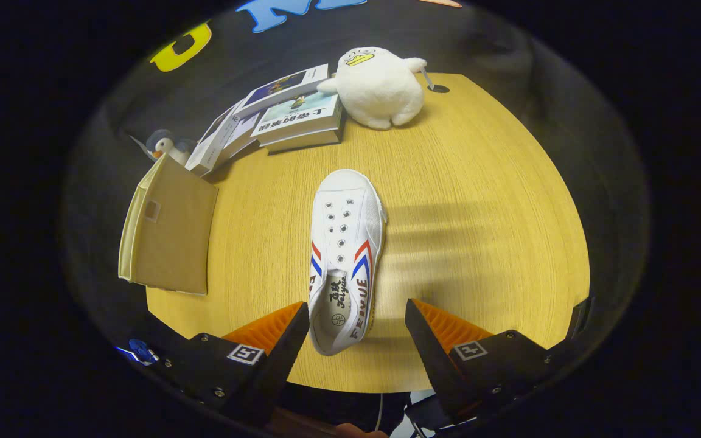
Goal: Open the storage box then place both shoes into the box .Put the left shoe in first, then the right shoe, with the right side of both shoes facing outward in a uniform manner.
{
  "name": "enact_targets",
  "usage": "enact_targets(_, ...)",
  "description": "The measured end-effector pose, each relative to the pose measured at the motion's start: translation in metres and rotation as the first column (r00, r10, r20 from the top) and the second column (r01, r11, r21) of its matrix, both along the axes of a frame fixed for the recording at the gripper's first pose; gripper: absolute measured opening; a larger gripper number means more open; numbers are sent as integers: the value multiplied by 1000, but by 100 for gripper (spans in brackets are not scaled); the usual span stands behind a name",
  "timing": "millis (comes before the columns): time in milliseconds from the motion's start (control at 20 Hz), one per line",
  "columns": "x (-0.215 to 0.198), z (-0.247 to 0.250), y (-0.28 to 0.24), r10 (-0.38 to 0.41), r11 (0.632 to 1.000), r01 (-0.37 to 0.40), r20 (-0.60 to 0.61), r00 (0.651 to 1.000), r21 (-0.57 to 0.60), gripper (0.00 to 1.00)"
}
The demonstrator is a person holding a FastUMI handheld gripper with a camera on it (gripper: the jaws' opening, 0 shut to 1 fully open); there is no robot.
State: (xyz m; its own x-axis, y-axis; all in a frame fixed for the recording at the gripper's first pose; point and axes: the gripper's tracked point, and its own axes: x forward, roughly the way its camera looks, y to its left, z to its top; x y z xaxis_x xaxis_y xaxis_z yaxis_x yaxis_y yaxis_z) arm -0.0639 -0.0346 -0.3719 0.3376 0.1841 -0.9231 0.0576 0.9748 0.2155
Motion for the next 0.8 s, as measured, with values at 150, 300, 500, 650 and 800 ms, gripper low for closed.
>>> enact_targets(150,5,-20,-14,11,995,-13,-22,1000,-102,97)
enact_targets(300,12,-30,-24,50,983,-54,-28,998,-176,97)
enact_targets(500,19,-41,-27,41,981,-50,-55,998,-186,97)
enact_targets(650,25,-50,-27,19,982,-32,-70,997,-186,96)
enact_targets(800,30,-53,-20,-15,990,7,-61,998,-138,78)
